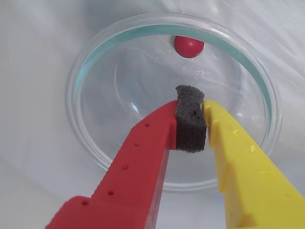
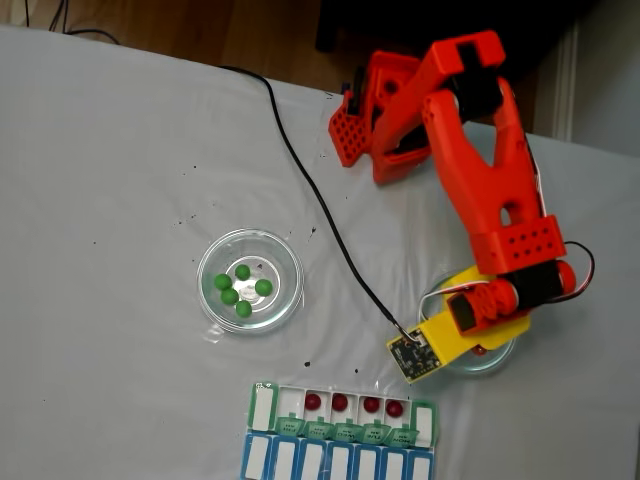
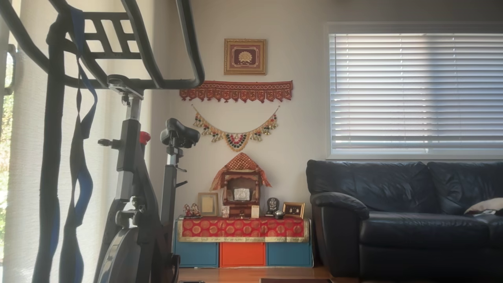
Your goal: Sort medicines into box.
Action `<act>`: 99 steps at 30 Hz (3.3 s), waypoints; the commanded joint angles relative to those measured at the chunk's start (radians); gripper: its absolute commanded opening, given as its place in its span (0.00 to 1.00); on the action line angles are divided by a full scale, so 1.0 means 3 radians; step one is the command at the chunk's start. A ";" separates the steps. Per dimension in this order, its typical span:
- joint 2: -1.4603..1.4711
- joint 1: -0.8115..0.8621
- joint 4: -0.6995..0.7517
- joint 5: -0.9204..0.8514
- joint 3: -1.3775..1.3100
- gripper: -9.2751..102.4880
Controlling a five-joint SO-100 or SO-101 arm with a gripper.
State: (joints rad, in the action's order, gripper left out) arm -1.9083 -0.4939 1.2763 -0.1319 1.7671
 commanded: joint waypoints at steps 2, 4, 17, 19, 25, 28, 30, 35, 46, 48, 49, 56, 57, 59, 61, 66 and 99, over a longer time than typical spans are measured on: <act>0.0026 0.0061 -0.0046 0.0215 -0.0240 0.09; 0.0077 0.0077 -0.0102 0.0271 -0.0189 0.09; 0.0128 0.0225 -0.0353 0.0358 0.0066 0.16; 0.0112 0.0199 -0.0337 0.0348 0.0112 0.19; 0.0199 0.0148 -0.0281 0.0312 0.0148 0.24; 0.0220 0.0143 -0.0245 0.0291 0.0153 0.27; 0.0220 0.0138 -0.0220 0.0276 0.0153 0.28; 0.0281 0.0128 -0.0220 0.0251 0.0164 0.28; 0.0435 0.0118 -0.0440 0.0240 0.0215 0.24; 0.0430 0.0128 -0.0445 0.0225 0.0205 0.23; 0.0430 0.0133 -0.0445 0.0205 0.0205 0.23; 0.0266 0.0199 -0.0496 0.0102 0.0210 0.22; 0.0266 0.0199 -0.0501 0.0087 0.0215 0.22; 0.0271 0.0199 -0.0532 0.0066 0.0230 0.22; 0.0291 0.0205 -0.0547 0.0051 0.0230 0.22; 0.0353 0.0205 -0.0578 0.0020 0.0225 0.21; 0.0465 0.0189 -0.0419 -0.0153 0.0112 0.09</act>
State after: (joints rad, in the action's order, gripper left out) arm -1.7196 -0.4295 1.1121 -0.1641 1.8454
